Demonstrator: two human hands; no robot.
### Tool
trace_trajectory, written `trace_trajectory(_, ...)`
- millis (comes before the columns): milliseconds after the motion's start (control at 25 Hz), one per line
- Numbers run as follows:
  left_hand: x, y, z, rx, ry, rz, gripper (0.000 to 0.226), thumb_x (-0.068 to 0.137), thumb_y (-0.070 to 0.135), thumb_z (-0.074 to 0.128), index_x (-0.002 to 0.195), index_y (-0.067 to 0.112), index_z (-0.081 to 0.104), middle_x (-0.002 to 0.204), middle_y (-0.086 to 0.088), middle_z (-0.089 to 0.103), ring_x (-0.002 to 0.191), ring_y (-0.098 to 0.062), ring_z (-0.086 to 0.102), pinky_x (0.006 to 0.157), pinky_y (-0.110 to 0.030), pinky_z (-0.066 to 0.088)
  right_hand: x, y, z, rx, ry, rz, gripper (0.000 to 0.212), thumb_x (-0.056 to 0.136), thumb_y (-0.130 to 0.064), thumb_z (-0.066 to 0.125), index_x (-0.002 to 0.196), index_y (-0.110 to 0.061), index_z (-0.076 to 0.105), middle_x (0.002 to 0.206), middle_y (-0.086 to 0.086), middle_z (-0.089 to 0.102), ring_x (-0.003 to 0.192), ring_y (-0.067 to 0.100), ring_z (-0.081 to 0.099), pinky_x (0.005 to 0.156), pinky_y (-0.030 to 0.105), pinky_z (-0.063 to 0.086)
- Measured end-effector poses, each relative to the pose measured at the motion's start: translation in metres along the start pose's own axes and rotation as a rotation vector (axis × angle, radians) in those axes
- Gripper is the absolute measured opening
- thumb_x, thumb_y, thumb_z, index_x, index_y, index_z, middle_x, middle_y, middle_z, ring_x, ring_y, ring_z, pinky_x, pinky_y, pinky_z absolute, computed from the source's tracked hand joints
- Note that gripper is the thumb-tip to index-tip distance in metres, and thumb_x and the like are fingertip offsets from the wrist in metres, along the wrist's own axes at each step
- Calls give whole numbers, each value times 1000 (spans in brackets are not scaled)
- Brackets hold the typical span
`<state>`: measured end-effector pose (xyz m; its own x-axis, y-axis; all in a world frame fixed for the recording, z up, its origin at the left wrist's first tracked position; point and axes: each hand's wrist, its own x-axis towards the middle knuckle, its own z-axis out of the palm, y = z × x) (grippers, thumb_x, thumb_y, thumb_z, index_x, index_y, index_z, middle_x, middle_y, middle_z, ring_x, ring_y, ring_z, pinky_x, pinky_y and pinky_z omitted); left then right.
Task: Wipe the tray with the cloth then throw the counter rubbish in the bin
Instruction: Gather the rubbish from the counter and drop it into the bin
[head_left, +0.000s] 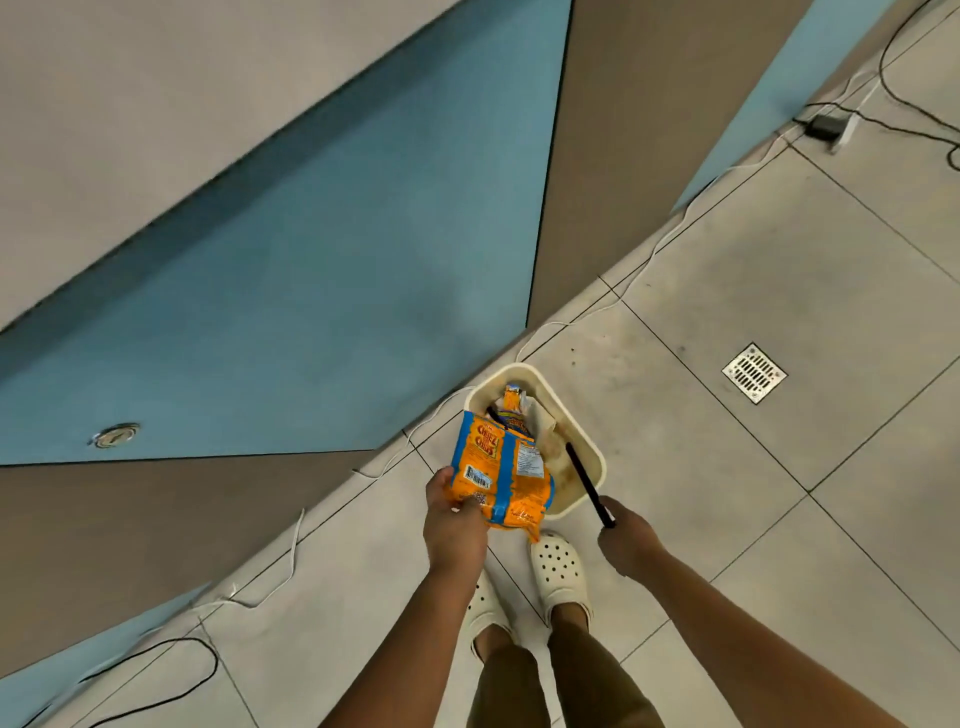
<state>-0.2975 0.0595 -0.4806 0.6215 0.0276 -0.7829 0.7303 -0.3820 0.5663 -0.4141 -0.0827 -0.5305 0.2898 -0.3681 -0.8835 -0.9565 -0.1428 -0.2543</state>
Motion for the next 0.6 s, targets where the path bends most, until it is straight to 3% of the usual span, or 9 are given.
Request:
trace_trajectory(80,8,-1,10,74,-27,35,40,91,-4,48,121,22,46,116,-9,57,108,-30,59,91,-50,52,11,0,1,-16,-1,-16,57,86,5,36,139,-15,39,105,12,55,57,10,41,32,8,33)
trace_trajectory(160,13,-1,19,122,-35,66,41,90,-1,49,125,20,46,119,-10,59,109,-29,59,91,-45,52,22,-2,1,-24,1,-13,55,85,5,36,138,-12,40,97,9,52,56,10,40,32,8,34)
trace_trajectory(280,19,5,32,232,-32,110,44,90,0,45,131,18,43,119,-10,60,109,-27,59,84,-28,47,39,-10,-1,-6,-7,34,45,86,1,37,130,-2,48,93,13,59,61,20,44,46,15,37)
trace_trajectory(360,28,9,42,301,-24,117,48,90,0,43,135,17,39,123,-11,58,110,-28,57,85,-28,45,50,-14,-1,3,-43,90,39,87,1,38,124,5,50,78,11,56,58,21,47,53,24,43)
trace_trajectory(480,45,11,56,439,-97,115,56,90,7,45,143,20,32,130,-13,53,116,-30,53,92,-32,42,62,-21,1,138,-36,101,53,87,2,44,139,1,34,92,16,53,72,29,53,78,42,51)
trace_trajectory(600,55,10,62,576,-308,34,58,93,19,47,147,27,26,140,-9,43,125,-26,46,100,-30,38,63,-22,0,160,11,-26,53,89,-6,48,141,-11,36,102,14,55,90,28,52,79,31,41)
